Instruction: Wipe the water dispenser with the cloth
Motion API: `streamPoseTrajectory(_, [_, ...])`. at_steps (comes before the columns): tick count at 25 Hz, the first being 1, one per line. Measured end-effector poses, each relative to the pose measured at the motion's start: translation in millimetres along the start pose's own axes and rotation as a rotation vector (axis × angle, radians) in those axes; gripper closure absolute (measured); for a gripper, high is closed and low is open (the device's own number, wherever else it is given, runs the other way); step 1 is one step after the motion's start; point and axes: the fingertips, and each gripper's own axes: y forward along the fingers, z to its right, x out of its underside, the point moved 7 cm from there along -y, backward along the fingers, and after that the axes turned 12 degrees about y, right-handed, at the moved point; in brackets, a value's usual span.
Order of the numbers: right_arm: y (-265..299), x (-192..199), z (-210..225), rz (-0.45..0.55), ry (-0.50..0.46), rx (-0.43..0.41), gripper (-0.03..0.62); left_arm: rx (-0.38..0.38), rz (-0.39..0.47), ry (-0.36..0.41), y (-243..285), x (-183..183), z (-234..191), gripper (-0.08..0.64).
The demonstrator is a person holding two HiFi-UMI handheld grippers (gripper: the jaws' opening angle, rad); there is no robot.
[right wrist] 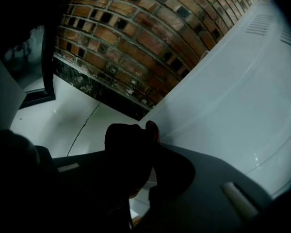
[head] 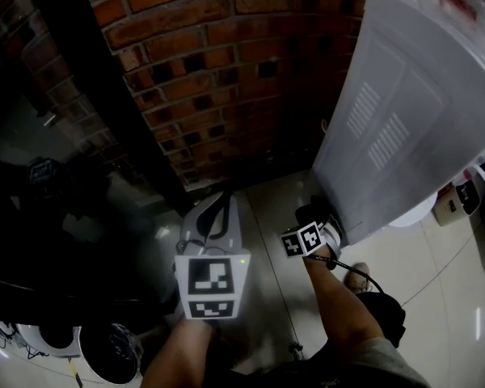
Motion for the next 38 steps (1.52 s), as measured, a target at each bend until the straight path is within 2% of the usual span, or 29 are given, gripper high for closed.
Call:
streamPoseTrajectory(5, [-8,-7,4,0.032,0.031,-0.020,0.518,0.006,0.025,-0.009,3,-4,-1,0.560])
streamPoseTrajectory(10, [-45,-29,19,0.136,0.094,-0.068,0.518,-0.001,0.054,-0.016,-2,-12,1,0.560])
streamPoseTrajectory(14, [-99,-62,46,0.299,0.166,-0.129,0.518,-0.016,0.103,-0.046,-7,-25,5,0.560])
streamPoseTrajectory(18, [-174,-95,83,0.510,0.234,-0.204,0.518,-0.022,0.158,-0.069,-16,-45,16,0.560])
streamPoseTrajectory(22, [-257,-120,137,0.720,0.224,-0.217,0.518,-0.002,0.201,-0.061,-23,-63,33,0.560])
streamPoseTrajectory(27, [-356,-150,215,0.952,0.176,-0.121,0.518,0.021,0.260,-0.090,-33,-87,52,0.560])
streamPoseTrajectory(30, [-411,-165,258,1.046,0.140,-0.014,0.518,0.032,0.310,-0.098,-35,-108,62,0.560])
streamPoseTrajectory(32, [-441,-175,282,1.102,0.085,0.087,0.517,0.039,0.325,-0.099,-38,-118,70,0.560])
streamPoseTrajectory(35, [-462,-185,306,1.132,0.037,0.204,0.517,0.048,0.329,-0.084,-43,-123,85,0.560])
streamPoseTrajectory(38, [-456,-184,316,1.098,0.015,0.249,0.517,0.051,0.326,-0.062,-45,-124,97,0.560])
